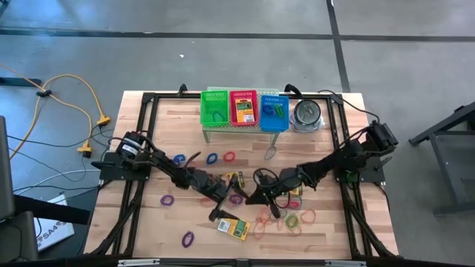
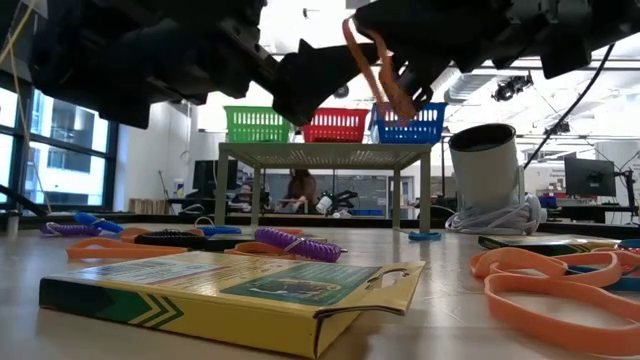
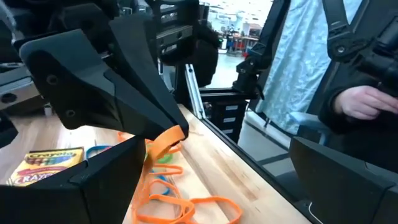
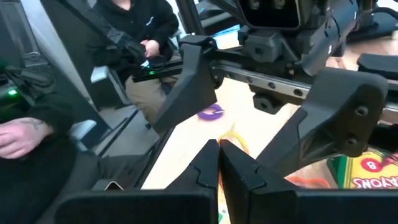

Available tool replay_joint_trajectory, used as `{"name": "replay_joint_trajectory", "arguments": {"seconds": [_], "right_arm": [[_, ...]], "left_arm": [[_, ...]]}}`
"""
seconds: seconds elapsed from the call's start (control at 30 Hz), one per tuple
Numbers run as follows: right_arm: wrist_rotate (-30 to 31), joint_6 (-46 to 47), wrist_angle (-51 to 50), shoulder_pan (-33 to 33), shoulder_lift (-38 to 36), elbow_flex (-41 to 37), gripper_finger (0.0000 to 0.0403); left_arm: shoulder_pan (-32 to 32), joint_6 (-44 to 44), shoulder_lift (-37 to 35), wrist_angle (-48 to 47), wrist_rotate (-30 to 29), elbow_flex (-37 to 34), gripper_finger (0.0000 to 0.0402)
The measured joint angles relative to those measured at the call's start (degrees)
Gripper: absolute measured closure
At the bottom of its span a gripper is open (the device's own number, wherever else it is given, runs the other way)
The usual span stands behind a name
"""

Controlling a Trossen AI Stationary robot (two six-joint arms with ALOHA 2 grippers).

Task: Pick & Place Office Desk Supplies
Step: Put the orange rubber band into the green bin on the shelf

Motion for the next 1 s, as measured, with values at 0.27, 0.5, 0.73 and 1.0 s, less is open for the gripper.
{"name": "replay_joint_trajectory", "arguments": {"seconds": [0.27,0.5,0.73,1.0], "right_arm": [[-0.1,0.0,-1.9,-0.2,0.0,0.0,0.04],[-0.3,0.9,-1.9,0.0,0.0,0.0,0.0399],[0.4,0.9,-2.1,-0.2,-0.2,0.0,0.04],[0.4,1.0,-3.3,-0.1,-0.2,0.0,0.0401]], "left_arm": [[1.6,-7.1,0.0,-0.2,5.1,0.0,0.0014],[2.2,-6.4,0.0,-0.3,10.5,0.0,0.0014],[2.0,-8.5,0.0,0.0,19.1,0.1,0.0014],[2.0,-10.4,0.0,-0.1,20.9,0.1,0.0014]]}}
